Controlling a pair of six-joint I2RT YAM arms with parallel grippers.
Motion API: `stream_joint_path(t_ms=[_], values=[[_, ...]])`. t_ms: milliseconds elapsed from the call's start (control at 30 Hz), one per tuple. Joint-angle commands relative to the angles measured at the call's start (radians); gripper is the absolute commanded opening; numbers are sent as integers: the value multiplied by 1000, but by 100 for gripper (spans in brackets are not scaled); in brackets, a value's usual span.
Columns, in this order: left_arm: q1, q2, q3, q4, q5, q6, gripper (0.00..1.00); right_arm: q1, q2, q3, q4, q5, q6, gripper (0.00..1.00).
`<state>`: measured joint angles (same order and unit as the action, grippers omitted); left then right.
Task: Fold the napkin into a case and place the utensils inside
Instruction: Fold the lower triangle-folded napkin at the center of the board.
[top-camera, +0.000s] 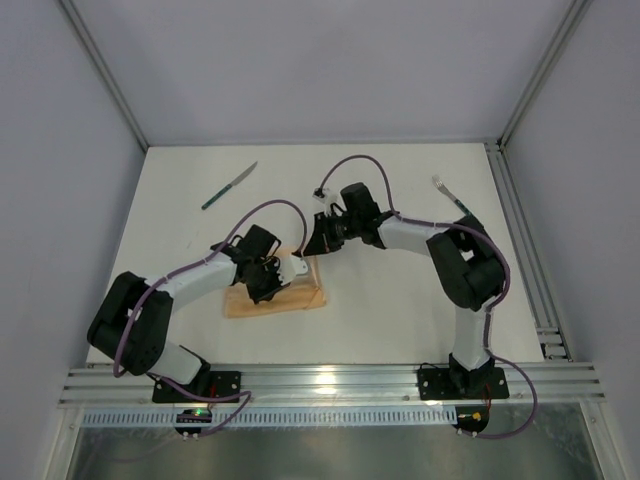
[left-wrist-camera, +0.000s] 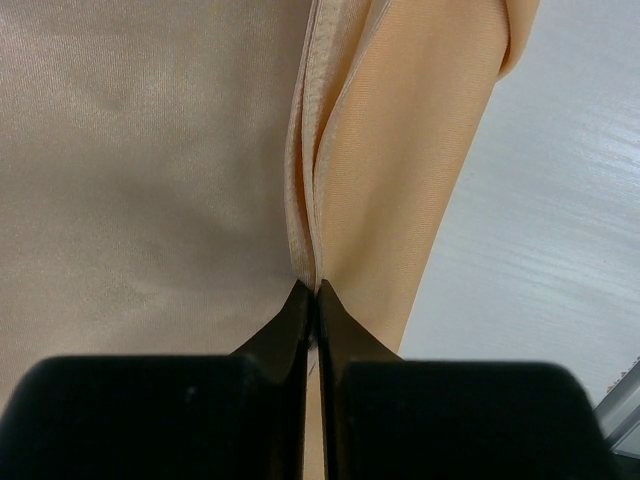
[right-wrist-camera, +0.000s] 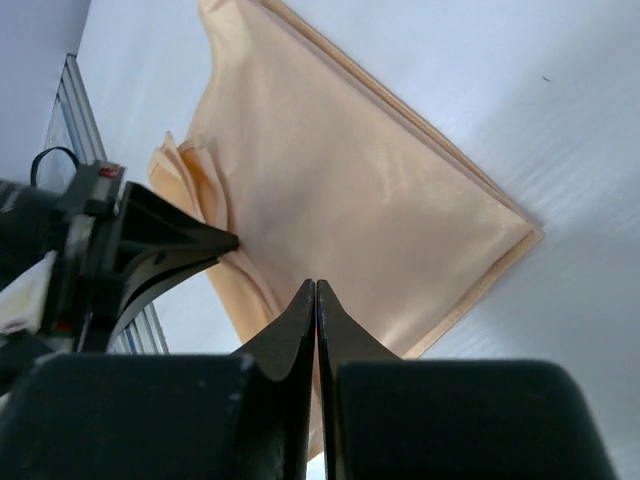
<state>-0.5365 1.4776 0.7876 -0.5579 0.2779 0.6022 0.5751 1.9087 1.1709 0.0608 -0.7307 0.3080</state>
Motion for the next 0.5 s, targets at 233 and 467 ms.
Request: stream_joint_path(t_ms=[233, 467], values=[[-3, -56, 62, -34, 26, -25, 0, 57, 208, 107, -45, 22, 75, 4], [15, -91, 87, -56, 44, -27, 0, 57, 242, 95, -168, 62, 11, 4]])
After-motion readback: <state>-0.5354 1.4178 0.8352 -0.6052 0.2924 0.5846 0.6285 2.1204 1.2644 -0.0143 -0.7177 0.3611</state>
